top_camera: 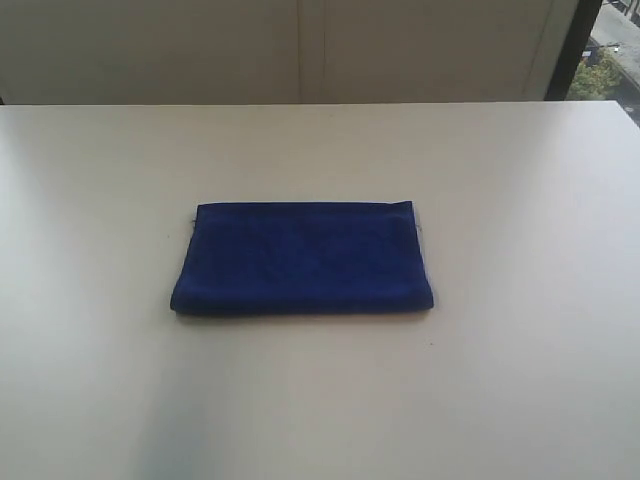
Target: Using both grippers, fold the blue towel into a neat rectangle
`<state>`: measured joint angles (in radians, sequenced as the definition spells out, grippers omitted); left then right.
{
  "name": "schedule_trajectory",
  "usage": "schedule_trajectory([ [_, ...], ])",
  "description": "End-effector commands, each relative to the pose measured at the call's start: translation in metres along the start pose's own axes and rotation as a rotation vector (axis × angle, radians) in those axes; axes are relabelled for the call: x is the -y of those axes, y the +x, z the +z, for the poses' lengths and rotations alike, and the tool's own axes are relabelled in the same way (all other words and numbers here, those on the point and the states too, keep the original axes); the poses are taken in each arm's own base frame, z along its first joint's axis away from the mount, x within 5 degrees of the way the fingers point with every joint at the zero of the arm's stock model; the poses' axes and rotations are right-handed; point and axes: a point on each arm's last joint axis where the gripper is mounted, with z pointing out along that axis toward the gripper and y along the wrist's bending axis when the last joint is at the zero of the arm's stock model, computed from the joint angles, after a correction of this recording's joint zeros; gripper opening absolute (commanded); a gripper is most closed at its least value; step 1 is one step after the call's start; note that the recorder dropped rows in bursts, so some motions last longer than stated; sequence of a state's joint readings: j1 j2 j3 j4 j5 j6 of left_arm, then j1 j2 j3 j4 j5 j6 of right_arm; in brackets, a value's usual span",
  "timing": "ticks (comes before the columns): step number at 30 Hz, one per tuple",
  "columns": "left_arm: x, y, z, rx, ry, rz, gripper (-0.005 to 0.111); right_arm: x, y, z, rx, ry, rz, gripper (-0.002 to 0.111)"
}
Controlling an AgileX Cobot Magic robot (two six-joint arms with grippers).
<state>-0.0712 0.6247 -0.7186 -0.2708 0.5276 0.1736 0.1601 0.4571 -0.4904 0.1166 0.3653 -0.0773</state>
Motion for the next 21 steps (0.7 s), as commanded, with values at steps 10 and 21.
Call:
schedule_trajectory([
  [10,0.001,0.003,-0.001,-0.016,0.012,-0.003,0.000,0.001,-0.001,0.000,0.020,0.011,-0.013,0.000],
  [21,0.001,0.003,-0.001,-0.015,0.010,-0.002,0.000,0.003,0.024,-0.017,0.109,0.037,-0.011,0.000],
])
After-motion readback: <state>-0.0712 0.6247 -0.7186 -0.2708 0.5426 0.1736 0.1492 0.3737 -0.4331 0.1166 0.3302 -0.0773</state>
